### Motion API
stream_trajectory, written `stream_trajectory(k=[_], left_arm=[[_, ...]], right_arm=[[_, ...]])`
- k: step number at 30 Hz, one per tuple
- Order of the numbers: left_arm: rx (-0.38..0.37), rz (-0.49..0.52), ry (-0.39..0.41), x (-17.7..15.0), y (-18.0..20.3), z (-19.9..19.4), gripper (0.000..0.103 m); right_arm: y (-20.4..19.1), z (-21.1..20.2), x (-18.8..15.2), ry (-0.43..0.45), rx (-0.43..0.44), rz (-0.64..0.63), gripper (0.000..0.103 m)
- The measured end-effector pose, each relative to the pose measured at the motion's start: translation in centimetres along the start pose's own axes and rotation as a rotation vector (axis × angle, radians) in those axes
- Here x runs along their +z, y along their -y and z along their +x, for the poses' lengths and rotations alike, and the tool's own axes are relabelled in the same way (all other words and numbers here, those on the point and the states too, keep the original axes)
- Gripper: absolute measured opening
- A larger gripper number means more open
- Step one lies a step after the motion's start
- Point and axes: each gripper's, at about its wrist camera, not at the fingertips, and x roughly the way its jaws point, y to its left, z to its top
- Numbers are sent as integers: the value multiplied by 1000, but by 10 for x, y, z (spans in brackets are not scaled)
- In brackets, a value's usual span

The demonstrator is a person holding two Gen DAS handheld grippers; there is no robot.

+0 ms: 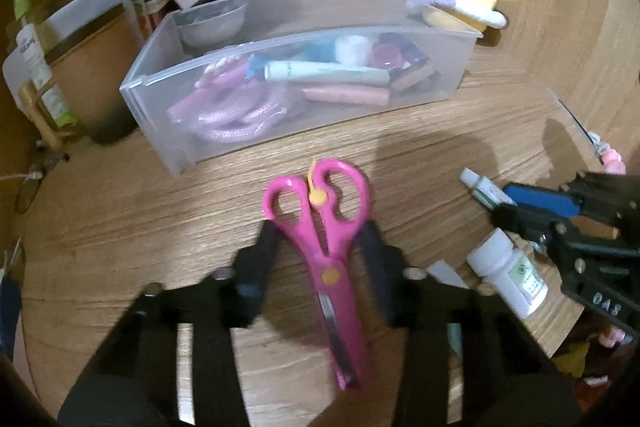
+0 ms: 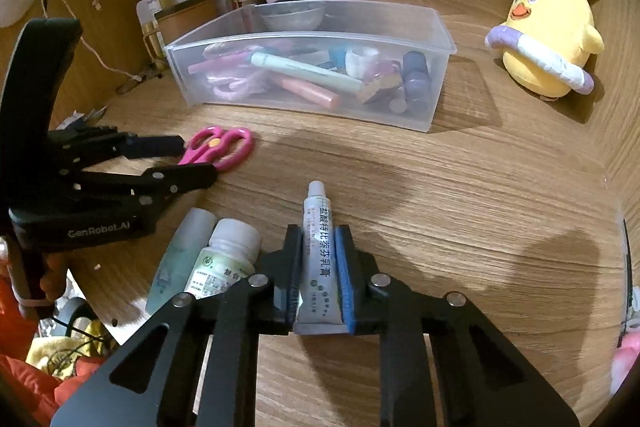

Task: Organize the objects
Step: 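Move both tools back to the pile and grasp the white ointment tube with the right tool, then grasp the pink scissors with the left tool while the right tool holds the ointment tube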

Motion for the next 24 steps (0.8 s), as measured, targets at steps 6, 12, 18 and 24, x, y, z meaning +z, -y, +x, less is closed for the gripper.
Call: stream_trajectory(k=[6,12,18,24], left_arm=[[-17,-25,11,-5,-4,-6,20],[-3,-93,80,-6,-14,-23,0],[-43,-92,85,-3,-17,-32,1],[-38,-56,-5,-13,-11,-14,24]], right_arm=[[6,1,6,9,0,31,15],[10,-9,16,51,-5,46,15],[13,-18,28,85,-1,52,15],[16,-22,31,98,8,54,15]])
